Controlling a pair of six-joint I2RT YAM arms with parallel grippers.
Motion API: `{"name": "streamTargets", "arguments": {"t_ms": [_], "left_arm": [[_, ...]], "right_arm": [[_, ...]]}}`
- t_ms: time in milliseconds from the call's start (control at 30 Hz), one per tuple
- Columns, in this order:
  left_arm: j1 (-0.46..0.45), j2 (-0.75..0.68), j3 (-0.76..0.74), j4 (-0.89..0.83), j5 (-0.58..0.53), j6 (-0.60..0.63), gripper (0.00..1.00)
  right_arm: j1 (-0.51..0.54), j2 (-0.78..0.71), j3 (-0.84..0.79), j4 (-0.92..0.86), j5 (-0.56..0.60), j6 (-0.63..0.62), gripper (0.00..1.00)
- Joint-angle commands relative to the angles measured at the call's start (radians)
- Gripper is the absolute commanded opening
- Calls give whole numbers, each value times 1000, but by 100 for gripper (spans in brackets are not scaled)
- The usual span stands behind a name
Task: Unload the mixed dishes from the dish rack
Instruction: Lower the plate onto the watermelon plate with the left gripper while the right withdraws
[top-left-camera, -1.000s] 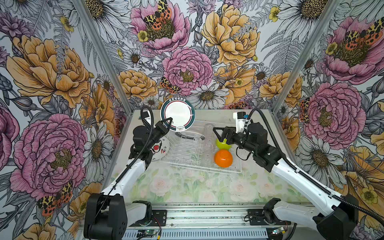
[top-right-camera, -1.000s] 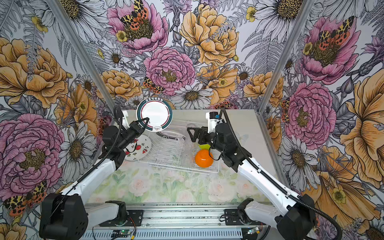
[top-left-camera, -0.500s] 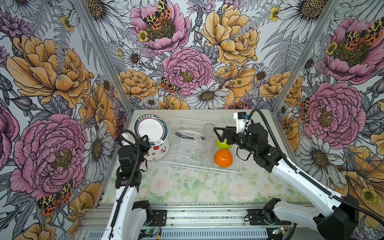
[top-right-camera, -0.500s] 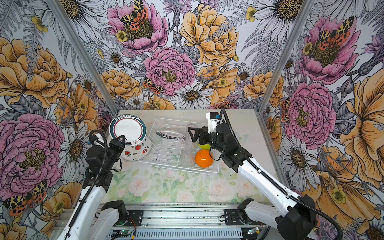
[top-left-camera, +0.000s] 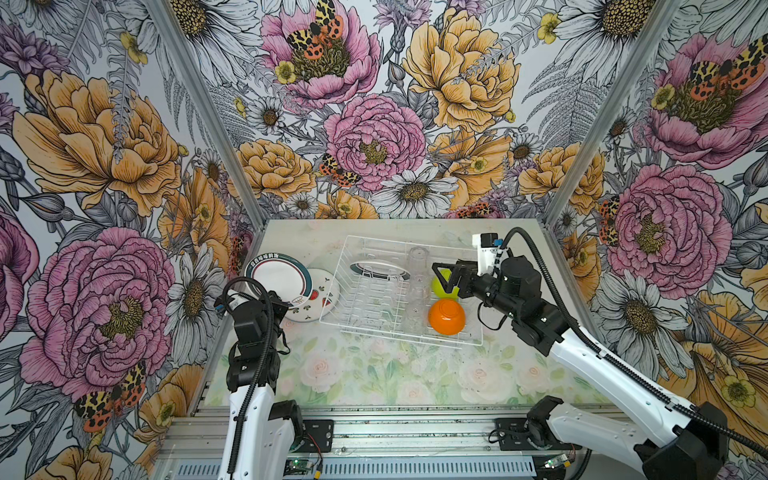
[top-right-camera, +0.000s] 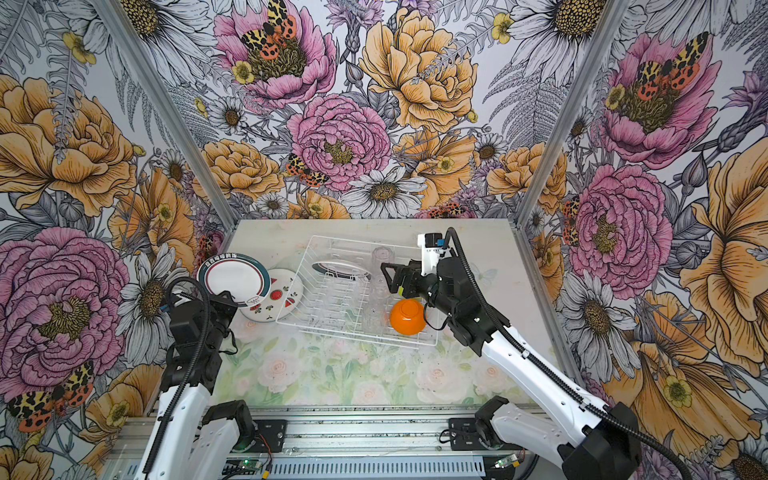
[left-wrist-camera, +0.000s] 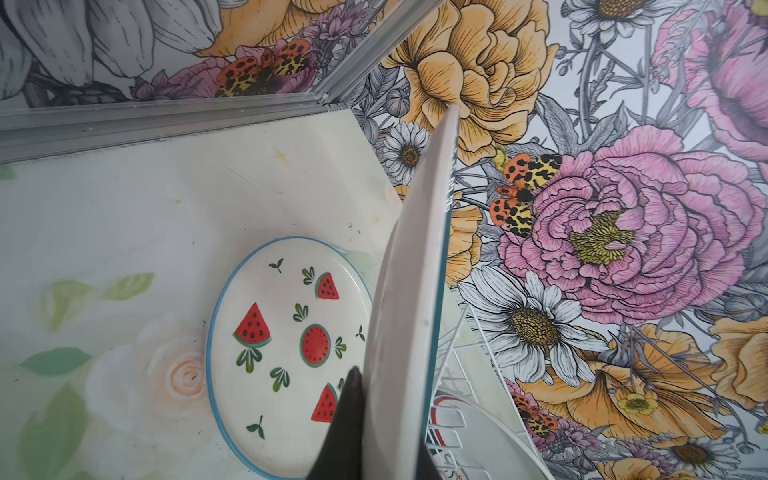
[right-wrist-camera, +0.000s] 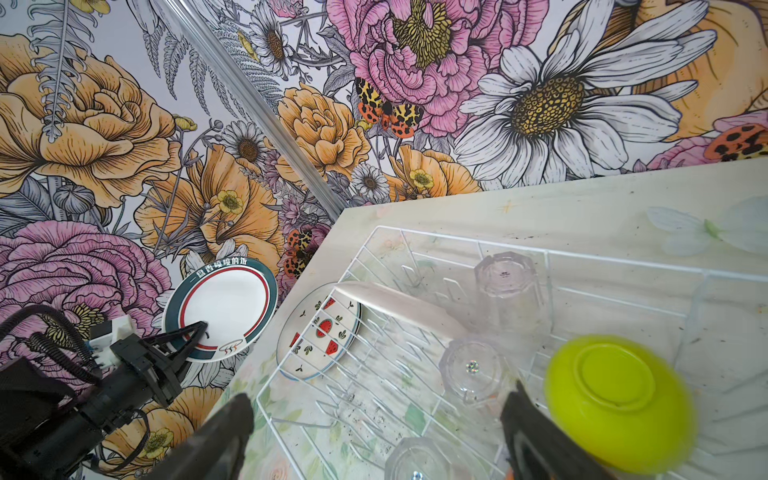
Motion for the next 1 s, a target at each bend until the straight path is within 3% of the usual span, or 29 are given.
{"name": "streamTargets", "arguments": {"t_ms": [0, 200, 500, 967], "left_arm": [[60, 37, -9, 75, 52, -17, 0], [105, 142, 18, 122, 172, -90, 0], [102, 364, 117, 66, 371, -79, 0], [82, 571, 219, -24, 450, 38, 0]], "right_arm": [[0, -47, -25, 20, 50, -23, 94], [-4, -70, -39, 15, 48, -42, 94], [-19, -49, -35, -3, 72, -56, 94], [-30, -63, -48, -5, 89, -54, 94]]}}
